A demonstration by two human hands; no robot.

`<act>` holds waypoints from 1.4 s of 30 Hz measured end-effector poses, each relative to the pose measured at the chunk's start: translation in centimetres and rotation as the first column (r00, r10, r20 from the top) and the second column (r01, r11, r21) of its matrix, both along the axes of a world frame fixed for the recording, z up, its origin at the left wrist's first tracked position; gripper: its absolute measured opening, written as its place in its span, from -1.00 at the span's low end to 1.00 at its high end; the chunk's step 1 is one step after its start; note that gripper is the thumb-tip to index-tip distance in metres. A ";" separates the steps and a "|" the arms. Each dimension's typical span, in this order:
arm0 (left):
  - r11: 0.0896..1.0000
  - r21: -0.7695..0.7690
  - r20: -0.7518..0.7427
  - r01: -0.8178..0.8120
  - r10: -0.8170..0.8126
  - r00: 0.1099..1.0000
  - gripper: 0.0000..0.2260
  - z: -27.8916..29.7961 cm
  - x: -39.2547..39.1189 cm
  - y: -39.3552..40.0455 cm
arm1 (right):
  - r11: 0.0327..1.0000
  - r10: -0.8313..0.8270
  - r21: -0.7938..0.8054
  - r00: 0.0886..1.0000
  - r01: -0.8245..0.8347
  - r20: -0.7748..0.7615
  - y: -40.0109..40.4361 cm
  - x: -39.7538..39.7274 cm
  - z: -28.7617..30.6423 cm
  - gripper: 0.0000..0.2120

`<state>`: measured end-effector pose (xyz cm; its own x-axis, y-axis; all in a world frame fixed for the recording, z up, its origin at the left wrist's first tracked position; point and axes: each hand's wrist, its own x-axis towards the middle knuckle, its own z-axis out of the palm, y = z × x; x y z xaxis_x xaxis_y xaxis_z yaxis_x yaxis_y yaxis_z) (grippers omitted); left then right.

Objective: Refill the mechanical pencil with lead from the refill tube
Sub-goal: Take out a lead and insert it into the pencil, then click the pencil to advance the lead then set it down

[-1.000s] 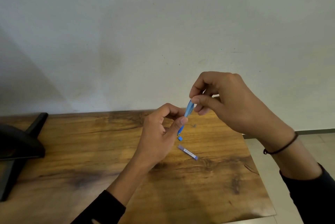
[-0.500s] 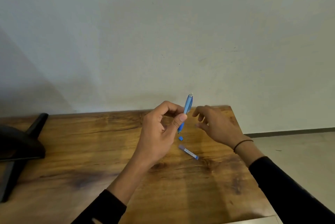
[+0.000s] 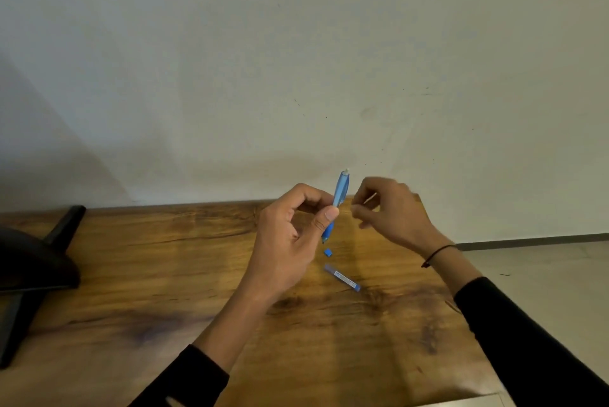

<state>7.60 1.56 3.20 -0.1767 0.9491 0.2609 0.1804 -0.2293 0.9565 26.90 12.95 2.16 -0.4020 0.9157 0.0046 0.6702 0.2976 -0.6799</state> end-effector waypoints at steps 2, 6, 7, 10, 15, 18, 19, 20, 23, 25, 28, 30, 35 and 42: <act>1.000 -0.003 -0.017 -0.009 0.009 1.000 -0.89 0.1 -0.1 0.0 | 0.995 -0.011 -0.101 0.961 -0.018 -0.278 0.0 -0.1 2.8 -0.91; 1.000 -0.008 -0.006 -0.016 0.016 1.000 -0.86 0.3 -0.1 -0.1 | 0.986 0.080 -0.070 0.804 -0.150 -0.589 -0.8 -0.2 7.8 -0.89; 1.000 -0.012 -0.003 -0.017 0.016 1.000 -0.84 0.4 0.0 -0.1 | 0.982 0.112 -0.051 0.775 -0.183 -0.622 -1.0 -0.3 8.7 -0.90; 1.000 -0.024 -0.001 -0.015 0.015 1.000 -0.83 0.3 0.1 -0.1 | 0.965 0.194 -0.006 0.734 -0.260 -0.651 -1.5 -0.4 10.4 -0.93; 0.999 -0.029 0.000 -0.016 0.016 1.000 -0.84 0.2 0.1 -0.1 | 0.952 0.258 0.037 0.731 -0.304 -0.631 -1.9 -0.7 11.2 -0.88; 1.000 -0.025 -0.002 -0.011 0.011 1.000 -0.85 0.1 0.1 -0.1 | 0.950 0.276 0.052 0.750 -0.308 -0.601 -1.9 -0.8 11.1 -0.88; 1.000 -0.021 -0.006 -0.012 0.012 1.000 -0.84 0.1 0.1 -0.1 | 0.950 0.279 0.054 0.758 -0.308 -0.590 -1.9 -0.8 11.1 -0.87; 1.000 -0.019 -0.010 -0.013 0.013 1.000 -0.83 0.1 0.1 -0.1 | 0.949 0.280 0.051 0.764 -0.310 -0.581 -1.9 -0.8 11.0 -0.87; 1.000 -0.023 -0.024 -0.016 0.016 1.000 -0.80 0.0 0.2 0.0 | 0.946 0.284 0.037 0.772 -0.321 -0.569 -1.8 -0.7 10.8 -0.91; 1.000 -0.027 -0.025 -0.013 0.012 1.000 -0.80 0.0 0.1 0.0 | 0.945 0.286 0.034 0.771 -0.326 -0.569 -1.7 -0.6 10.7 -0.92; 0.999 -0.036 -0.039 -0.017 0.016 0.999 -0.80 0.0 0.1 0.0 | 0.941 0.294 0.026 0.779 -0.337 -0.553 -1.6 -0.5 10.6 -0.92; 0.999 -0.044 -0.038 -0.014 0.013 0.999 -0.81 -0.1 0.1 0.0 | 0.942 0.290 0.013 0.791 -0.336 -0.538 -1.6 -0.6 10.4 -0.91; 0.999 -0.041 -0.042 0.000 -0.002 0.999 -0.87 -0.3 0.1 0.1 | 0.938 0.276 -0.033 0.799 -0.346 -0.534 -1.5 -0.5 10.0 -0.90; 0.998 -0.064 0.001 0.004 -0.004 1.000 -0.89 -0.3 0.3 0.1 | 0.938 0.225 -0.102 0.803 -0.333 -0.551 -1.5 -0.4 10.4 -0.78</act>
<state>7.91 1.69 2.94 -0.1727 0.9645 0.1998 0.1785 -0.1689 0.9693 26.51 11.42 12.61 -0.6252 0.7692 0.1322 0.1034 0.2495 -0.9628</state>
